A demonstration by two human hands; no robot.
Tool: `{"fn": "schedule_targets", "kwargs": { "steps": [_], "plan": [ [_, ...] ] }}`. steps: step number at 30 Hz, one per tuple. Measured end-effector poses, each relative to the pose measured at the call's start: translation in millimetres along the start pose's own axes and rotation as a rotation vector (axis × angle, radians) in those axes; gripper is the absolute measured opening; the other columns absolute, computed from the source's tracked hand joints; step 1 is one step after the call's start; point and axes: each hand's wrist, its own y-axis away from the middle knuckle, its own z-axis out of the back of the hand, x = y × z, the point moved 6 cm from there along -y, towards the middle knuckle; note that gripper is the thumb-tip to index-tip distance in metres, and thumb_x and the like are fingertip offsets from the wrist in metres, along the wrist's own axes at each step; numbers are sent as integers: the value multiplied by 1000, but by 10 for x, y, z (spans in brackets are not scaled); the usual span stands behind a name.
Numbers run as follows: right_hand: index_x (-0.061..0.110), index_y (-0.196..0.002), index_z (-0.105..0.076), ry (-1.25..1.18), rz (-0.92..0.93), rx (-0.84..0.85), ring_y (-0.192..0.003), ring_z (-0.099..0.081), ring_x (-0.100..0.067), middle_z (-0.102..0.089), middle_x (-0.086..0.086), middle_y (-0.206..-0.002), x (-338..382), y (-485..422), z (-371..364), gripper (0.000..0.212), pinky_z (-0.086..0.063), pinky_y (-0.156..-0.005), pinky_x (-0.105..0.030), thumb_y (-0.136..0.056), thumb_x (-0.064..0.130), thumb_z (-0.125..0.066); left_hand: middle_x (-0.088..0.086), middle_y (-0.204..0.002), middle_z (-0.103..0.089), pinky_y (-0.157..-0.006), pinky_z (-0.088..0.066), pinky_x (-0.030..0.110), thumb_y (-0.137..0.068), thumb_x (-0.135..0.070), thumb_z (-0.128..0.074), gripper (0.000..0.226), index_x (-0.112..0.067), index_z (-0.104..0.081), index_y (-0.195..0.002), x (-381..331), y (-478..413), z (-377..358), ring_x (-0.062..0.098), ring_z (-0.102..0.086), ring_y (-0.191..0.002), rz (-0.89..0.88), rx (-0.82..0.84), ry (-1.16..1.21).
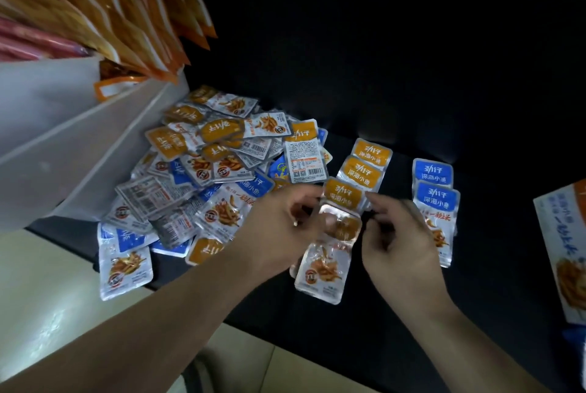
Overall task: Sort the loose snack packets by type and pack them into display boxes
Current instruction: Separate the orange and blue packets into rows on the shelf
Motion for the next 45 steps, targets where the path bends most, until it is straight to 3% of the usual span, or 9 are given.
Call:
{"fn": "schedule_targets", "kwargs": {
  "steps": [3,6,13,18,26,29,38,40,45],
  "plan": [
    [20,-132,-66,165,182,47,-125,-57,-15,-53,5,-139,42,119,-82,42,-58,-92,-38,-90,14,-71,-8,-115,-68,-84,-57,28,-90,-29,-74,31,-23,-72,-120,129,158,197,11,-64,-100,-189,-211,-472],
    [23,-132,-66,271,288,191,-142,-46,-23,-45,4,-154,31,238,-304,48,-56,-97,-44,-88,39,-73,-2,-121,-65,-84,-57,41,-85,-47,-69,44,-16,-73,-117,333,363,228,25,-60,-106,-183,-253,-718],
    [37,-131,-67,319,282,239,-141,-49,-21,-44,15,-155,0,224,-365,53,-60,-89,-41,-83,58,-64,-8,-130,-63,-80,-55,40,-81,-61,-72,54,-18,-74,-114,463,385,163,23,-56,-112,-155,-232,-829],
    [38,-130,-67,377,279,258,-136,-53,-21,-43,15,-155,-9,214,-394,52,-62,-82,-39,-81,52,-75,-8,-117,-73,-82,-53,43,-84,-41,-76,28,-20,-79,-104,396,355,153,25,-65,-103,-199,-233,-875],
    [49,-138,-53,337,267,299,-124,-56,-5,-31,30,-153,-4,177,-340,56,-52,-76,-21,-86,67,-57,-4,-109,-66,-76,-51,37,-90,-39,-62,25,-21,-72,-105,413,501,136,24,-59,-100,-180,-227,-816],
    [52,-142,-49,350,246,346,-115,-60,-1,-27,31,-154,-10,166,-322,60,-46,-73,-16,-86,75,-43,2,-122,-65,-80,-54,42,-86,-43,-66,26,-20,-71,-98,426,567,111,28,-59,-107,-138,-221,-809],
    [45,-139,-56,418,279,369,-122,-61,-13,-34,16,-156,-23,181,-336,56,-53,-76,-22,-86,59,-67,-3,-125,-56,-96,-45,37,-78,-41,-78,66,-29,-50,-136,476,432,172,23,-50,-118,134,-187,-597],
    [44,-138,-56,432,285,352,-121,-62,-17,-37,12,-156,-28,191,-353,57,-57,-74,-27,-85,57,-69,-7,-123,-53,-88,-44,33,-76,-35,-80,67,-31,-49,-135,463,416,218,16,-51,-111,183,-188,-511],
    [39,-137,-63,328,264,257,-130,-58,-19,-39,12,-156,-1,211,-343,54,-61,-78,-34,-85,57,-66,-15,-98,-58,-64,-47,25,-87,-13,-75,28,-34,-65,-101,311,427,433,6,-60,-80,70,-255,-283]
  ]
}}
